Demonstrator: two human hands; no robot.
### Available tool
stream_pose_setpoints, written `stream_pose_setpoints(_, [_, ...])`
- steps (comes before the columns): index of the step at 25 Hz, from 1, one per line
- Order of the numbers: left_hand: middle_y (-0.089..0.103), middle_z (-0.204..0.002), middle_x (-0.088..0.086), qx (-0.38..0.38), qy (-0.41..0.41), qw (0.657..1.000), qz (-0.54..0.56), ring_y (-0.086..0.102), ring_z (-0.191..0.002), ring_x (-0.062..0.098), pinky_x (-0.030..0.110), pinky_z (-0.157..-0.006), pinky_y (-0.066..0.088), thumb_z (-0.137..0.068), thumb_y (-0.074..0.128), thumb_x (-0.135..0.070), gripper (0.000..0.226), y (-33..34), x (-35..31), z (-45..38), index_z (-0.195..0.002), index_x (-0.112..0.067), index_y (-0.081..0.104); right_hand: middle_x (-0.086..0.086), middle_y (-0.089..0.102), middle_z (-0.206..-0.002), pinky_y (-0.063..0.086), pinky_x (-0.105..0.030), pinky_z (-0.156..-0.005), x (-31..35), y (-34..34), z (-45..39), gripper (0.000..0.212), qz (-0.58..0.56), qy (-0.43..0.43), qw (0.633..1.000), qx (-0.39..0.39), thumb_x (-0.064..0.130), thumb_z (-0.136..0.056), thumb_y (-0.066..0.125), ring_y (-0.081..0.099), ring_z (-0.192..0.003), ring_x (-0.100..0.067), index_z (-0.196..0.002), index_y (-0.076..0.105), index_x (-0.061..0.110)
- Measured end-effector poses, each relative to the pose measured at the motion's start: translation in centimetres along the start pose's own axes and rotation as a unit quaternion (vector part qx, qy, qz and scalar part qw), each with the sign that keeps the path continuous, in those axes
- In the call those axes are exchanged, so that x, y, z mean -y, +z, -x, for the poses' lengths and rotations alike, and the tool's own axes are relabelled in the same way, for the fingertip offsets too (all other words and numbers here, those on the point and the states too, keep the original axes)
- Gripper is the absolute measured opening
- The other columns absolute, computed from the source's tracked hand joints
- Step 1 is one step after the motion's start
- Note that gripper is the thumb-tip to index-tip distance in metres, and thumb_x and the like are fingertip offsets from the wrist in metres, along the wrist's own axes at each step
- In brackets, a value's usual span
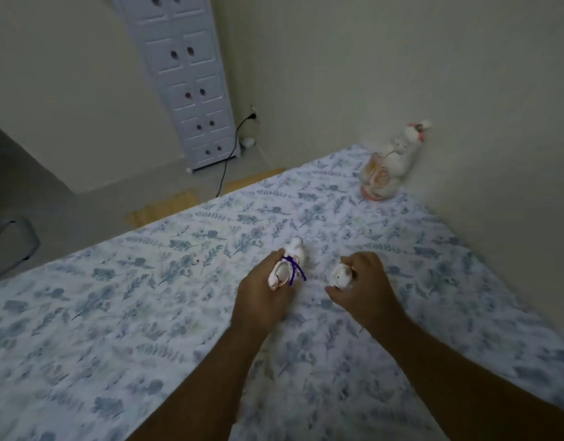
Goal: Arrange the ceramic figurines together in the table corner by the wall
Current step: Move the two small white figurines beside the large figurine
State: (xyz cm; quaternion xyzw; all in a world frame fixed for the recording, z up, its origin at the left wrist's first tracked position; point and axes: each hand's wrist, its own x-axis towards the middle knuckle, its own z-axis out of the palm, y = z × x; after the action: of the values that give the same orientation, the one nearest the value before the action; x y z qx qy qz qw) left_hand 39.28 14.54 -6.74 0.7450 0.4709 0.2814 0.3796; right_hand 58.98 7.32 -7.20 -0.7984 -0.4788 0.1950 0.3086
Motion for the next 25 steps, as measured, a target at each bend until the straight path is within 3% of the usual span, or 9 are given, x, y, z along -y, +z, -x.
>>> stream_pose_setpoints(2, [0.062,-0.126,-0.016,0.048,0.059,0.997,-0.004,0.054,-0.119,-0.011,0.000,-0.095,0.033,-0.085,0.079,-0.010,0.050,4.6,-2.4,-4.0,-0.132,-0.015,0.063,-0.014,0.061,-0.114,0.042,-0.023,-0.090,-3.7,-3.1,-2.1,0.063,-0.010,0.035,0.999,-0.038,0.015,-0.059,0.093,0.059,-0.105,-0.026,-0.113,0.063,0.002])
stream_pose_setpoints(4, [0.071,-0.118,0.001,0.088,0.099,0.990,-0.036,0.063,-0.111,0.011,0.016,-0.091,0.045,-0.083,0.079,-0.012,0.046,9.0,-4.7,-7.9,-0.128,-0.012,0.067,-0.013,0.062,-0.118,0.045,-0.029,-0.091,-7.1,-5.7,-4.2,0.062,-0.031,0.079,0.994,-0.065,0.015,-0.065,0.090,0.059,-0.109,-0.027,-0.119,0.062,0.004])
stream_pose_setpoints(6, [0.075,-0.101,0.008,0.117,0.145,0.982,-0.030,0.065,-0.092,0.015,0.032,-0.078,0.052,-0.081,0.077,-0.006,0.031,13.2,-7.0,-11.3,-0.112,-0.008,0.072,-0.014,0.061,-0.117,0.049,-0.036,-0.091,-10.4,-7.7,-6.2,0.059,-0.042,0.096,0.990,-0.096,0.015,-0.066,0.090,0.060,-0.108,-0.030,-0.118,0.062,0.005])
stream_pose_setpoints(7, [0.075,-0.097,0.007,0.128,0.157,0.979,-0.022,0.064,-0.086,0.012,0.029,-0.076,0.052,-0.081,0.075,-0.005,0.025,14.7,-8.2,-12.5,-0.105,-0.008,0.072,-0.014,0.061,-0.115,0.051,-0.039,-0.090,-11.7,-8.4,-7.0,0.058,-0.047,0.097,0.988,-0.112,0.015,-0.065,0.091,0.061,-0.107,-0.031,-0.116,0.063,0.006])
stream_pose_setpoints(10, [0.070,-0.105,-0.002,0.115,0.160,0.980,0.008,0.052,-0.094,-0.006,-0.003,-0.079,0.038,-0.081,0.076,-0.003,0.035,18.6,-10.3,-15.0,-0.115,-0.009,0.072,-0.008,0.059,-0.110,0.055,-0.044,-0.087,-14.9,-9.3,-8.9,0.058,-0.063,0.098,0.983,-0.145,0.017,-0.063,0.092,0.062,-0.104,-0.031,-0.113,0.063,0.008])
stream_pose_setpoints(12, [0.063,-0.108,-0.008,0.117,0.133,0.984,0.011,0.046,-0.097,-0.011,-0.008,-0.080,0.031,-0.081,0.078,-0.004,0.041,20.4,-10.4,-15.8,-0.121,-0.009,0.069,-0.003,0.054,-0.106,0.056,-0.045,-0.084,-15.9,-9.1,-9.6,0.058,-0.079,0.093,0.980,-0.158,0.017,-0.065,0.091,0.062,-0.102,-0.031,-0.114,0.063,0.008])
stream_pose_setpoints(16, [0.072,-0.111,-0.003,0.130,0.092,0.987,0.005,0.058,-0.095,-0.003,-0.003,-0.080,0.038,-0.081,0.079,-0.016,0.044,21.7,-9.5,-16.3,-0.123,-0.015,0.067,-0.006,0.057,-0.102,0.057,-0.041,-0.077,-17.1,-7.6,-10.0,0.051,-0.082,0.048,0.978,-0.183,0.015,-0.063,0.090,0.061,-0.095,-0.030,-0.106,0.064,0.008])
stream_pose_setpoints(21, [0.073,-0.099,-0.009,0.106,0.082,0.990,0.051,0.062,-0.086,-0.010,0.007,-0.079,0.047,-0.078,0.080,-0.009,0.033,21.7,-9.4,-15.6,-0.110,-0.013,0.074,-0.013,0.061,-0.106,0.057,-0.037,-0.075,-17.4,-6.6,-9.7,0.052,-0.090,0.052,0.970,-0.218,0.017,-0.063,0.090,0.062,-0.095,-0.030,-0.107,0.065,0.008])
stream_pose_setpoints(25, [0.075,-0.101,-0.003,0.101,0.040,0.993,0.041,0.068,-0.091,0.006,0.024,-0.079,0.055,-0.078,0.080,-0.016,0.037,21.7,-9.5,-15.5,-0.114,-0.017,0.071,-0.002,0.055,-0.097,0.054,-0.035,-0.071,-17.1,-6.6,-9.2,0.049,-0.070,0.033,0.971,-0.226,0.013,-0.060,0.090,0.060,-0.091,-0.032,-0.103,0.066,0.004])
